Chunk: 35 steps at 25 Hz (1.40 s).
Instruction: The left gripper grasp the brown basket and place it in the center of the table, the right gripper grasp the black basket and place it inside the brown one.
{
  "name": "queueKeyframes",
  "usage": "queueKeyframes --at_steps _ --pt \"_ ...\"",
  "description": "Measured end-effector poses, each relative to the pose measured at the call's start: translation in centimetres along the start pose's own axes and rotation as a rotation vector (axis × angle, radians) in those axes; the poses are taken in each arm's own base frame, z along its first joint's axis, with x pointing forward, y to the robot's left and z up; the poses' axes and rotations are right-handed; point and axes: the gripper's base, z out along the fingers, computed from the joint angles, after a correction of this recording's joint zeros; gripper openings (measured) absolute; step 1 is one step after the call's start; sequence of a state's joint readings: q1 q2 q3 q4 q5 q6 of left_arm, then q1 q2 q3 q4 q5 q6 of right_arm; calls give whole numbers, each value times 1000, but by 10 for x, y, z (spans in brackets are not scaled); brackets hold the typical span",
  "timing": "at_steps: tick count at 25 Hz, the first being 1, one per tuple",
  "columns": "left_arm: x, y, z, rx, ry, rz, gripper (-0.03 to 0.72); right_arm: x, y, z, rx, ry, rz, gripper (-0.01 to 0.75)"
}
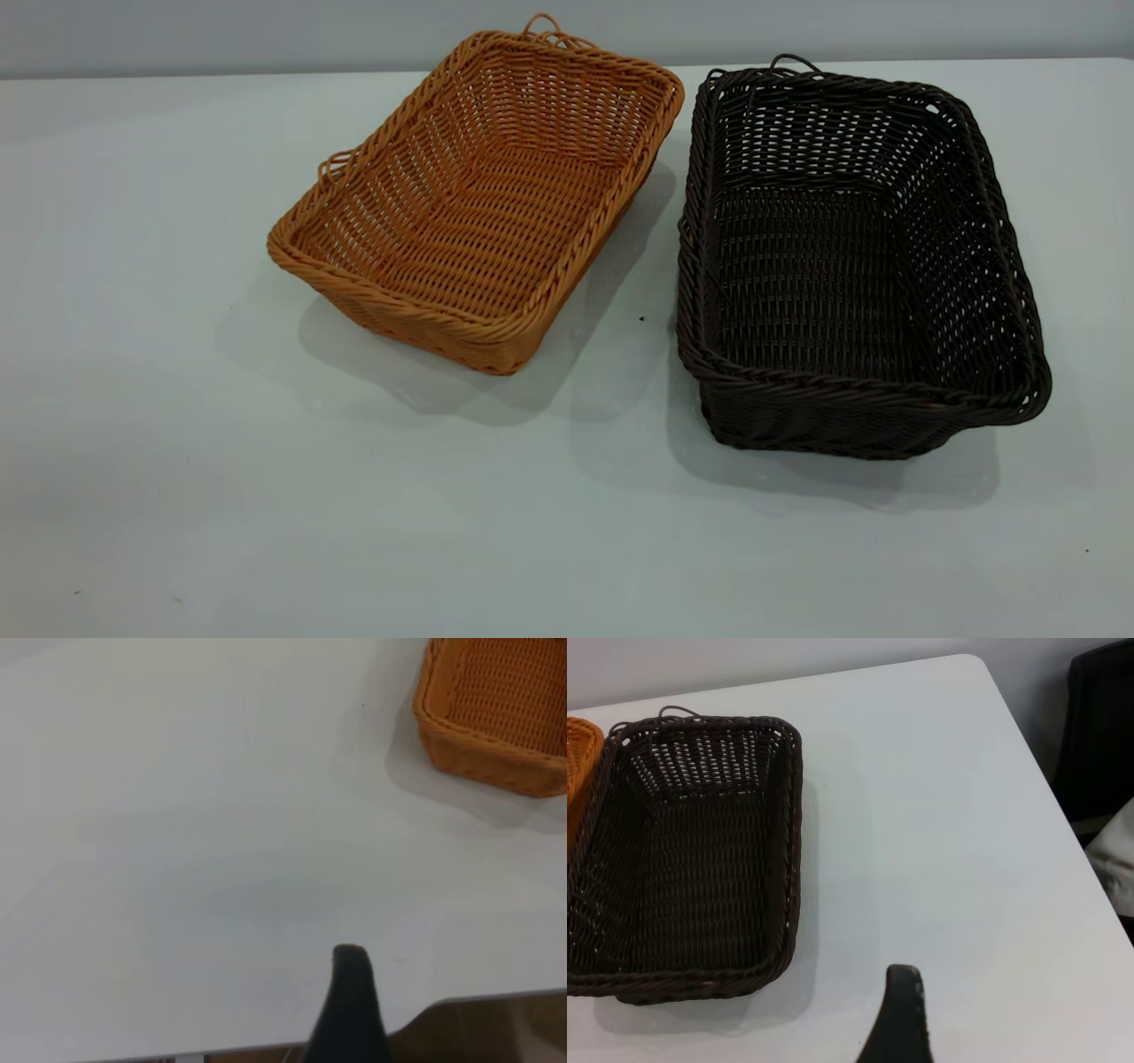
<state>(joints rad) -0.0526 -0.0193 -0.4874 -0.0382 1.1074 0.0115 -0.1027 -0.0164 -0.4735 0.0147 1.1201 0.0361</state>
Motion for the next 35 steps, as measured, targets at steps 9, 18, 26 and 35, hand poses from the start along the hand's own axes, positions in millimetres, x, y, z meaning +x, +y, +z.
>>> queueKeyframes --at_steps 9,18,26,35 --pt "-51 -1 7 13 17 -34 545 0 0 0 -1 0 0 573" --pt "-153 0 115 36 133 57 545 0 2 0 -20 0 10 573" --pt "-193 -32 251 127 238 196 545 0 3 0 -31 0 15 573" --pt "-157 -63 425 159 455 241 545 -17 4 12 -28 104 50 573"
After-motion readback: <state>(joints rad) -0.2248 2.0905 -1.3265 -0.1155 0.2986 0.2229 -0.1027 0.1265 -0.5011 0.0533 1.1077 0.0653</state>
